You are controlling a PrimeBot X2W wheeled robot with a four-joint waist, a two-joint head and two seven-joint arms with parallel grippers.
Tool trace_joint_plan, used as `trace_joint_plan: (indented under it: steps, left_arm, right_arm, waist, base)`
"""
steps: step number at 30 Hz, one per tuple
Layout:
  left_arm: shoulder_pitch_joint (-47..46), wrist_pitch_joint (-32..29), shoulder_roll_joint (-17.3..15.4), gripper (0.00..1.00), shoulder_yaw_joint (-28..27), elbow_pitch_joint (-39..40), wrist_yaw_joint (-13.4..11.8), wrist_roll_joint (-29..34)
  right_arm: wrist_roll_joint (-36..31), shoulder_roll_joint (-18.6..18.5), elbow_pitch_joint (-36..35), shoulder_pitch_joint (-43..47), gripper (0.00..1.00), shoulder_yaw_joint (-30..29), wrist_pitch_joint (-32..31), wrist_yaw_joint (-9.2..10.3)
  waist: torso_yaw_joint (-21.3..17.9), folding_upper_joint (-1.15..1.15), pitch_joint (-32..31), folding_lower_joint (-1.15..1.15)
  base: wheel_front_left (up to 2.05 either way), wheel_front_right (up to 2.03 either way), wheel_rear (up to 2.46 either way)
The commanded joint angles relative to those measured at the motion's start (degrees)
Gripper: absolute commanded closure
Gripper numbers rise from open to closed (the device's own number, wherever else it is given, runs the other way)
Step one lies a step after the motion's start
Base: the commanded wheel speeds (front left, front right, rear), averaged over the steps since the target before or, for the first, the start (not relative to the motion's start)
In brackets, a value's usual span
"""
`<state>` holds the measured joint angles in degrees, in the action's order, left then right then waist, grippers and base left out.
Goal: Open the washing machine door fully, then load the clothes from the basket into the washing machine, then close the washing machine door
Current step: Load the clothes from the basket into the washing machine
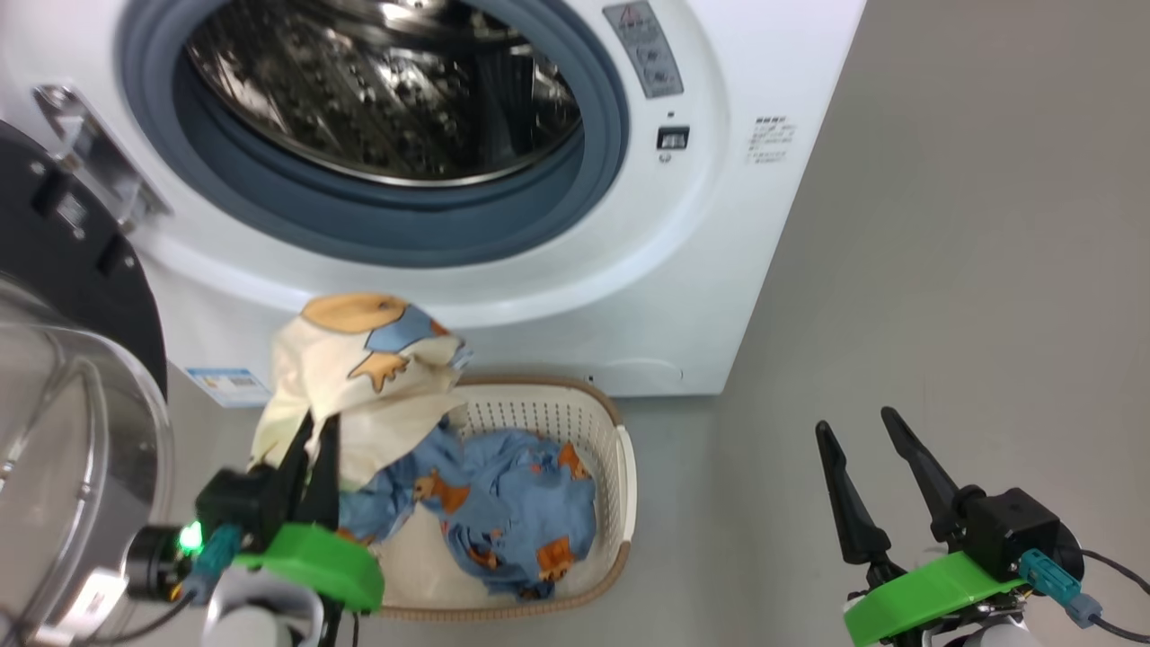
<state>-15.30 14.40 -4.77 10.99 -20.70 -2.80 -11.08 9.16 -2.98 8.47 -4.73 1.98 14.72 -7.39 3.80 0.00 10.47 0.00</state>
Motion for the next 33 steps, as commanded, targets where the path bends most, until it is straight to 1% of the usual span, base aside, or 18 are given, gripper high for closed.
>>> trace_joint_plan:
  steps: [1, 7, 14, 20, 33]
  left_arm:
    - [1.18, 0.6, -1.77, 1.0, -2.52, 3.29, -0.51, -0.42]
    - [6.88, 0.6, -2.58, 1.0, -3.85, 10.16, -1.23, -1.19]
    - [12.21, 0.57, -2.86, 1.0, -5.36, 15.43, -2.82, -2.15]
    - [15.05, 0.58, -2.75, 1.0, -6.3, 18.07, -4.12, -2.63]
    - [16.78, 0.55, -2.95, 1.0, -6.58, 19.5, -4.87, -3.1]
  right_arm:
    - [-0.47, -0.11, -1.34, 0.51, 0.0, 1.55, 0.28, -0.1]
    - [-1.31, -0.3, -2.43, 1.89, 0.0, 1.37, 0.28, -0.1]
    - [-2.22, -0.28, -3.52, 2.89, 0.0, 0.82, 0.28, -0.1]
    - [-2.76, -0.28, -4.24, 3.82, 0.0, 0.11, 0.28, -0.1]
    - [-2.73, -0.13, -4.47, 4.68, 0.0, -0.78, 0.28, -0.1]
  waist:
    - [-0.19, 0.0, -2.58, 0.0]
    - [-0.68, 0.0, -5.59, 0.0]
    - [-1.19, 0.0, -8.08, 0.0]
    - [-1.1, 0.0, -8.77, 0.0]
    - [-0.9, 0.0, -9.12, 0.0]
  base:
    - [0.0, 0.0, 0.0]
    - [0.0, 0.0, 0.0]
    - [0.0, 0.0, 0.0]
    - [0.0, 0.0, 0.0]
    - [0.0, 0.0, 0.0]
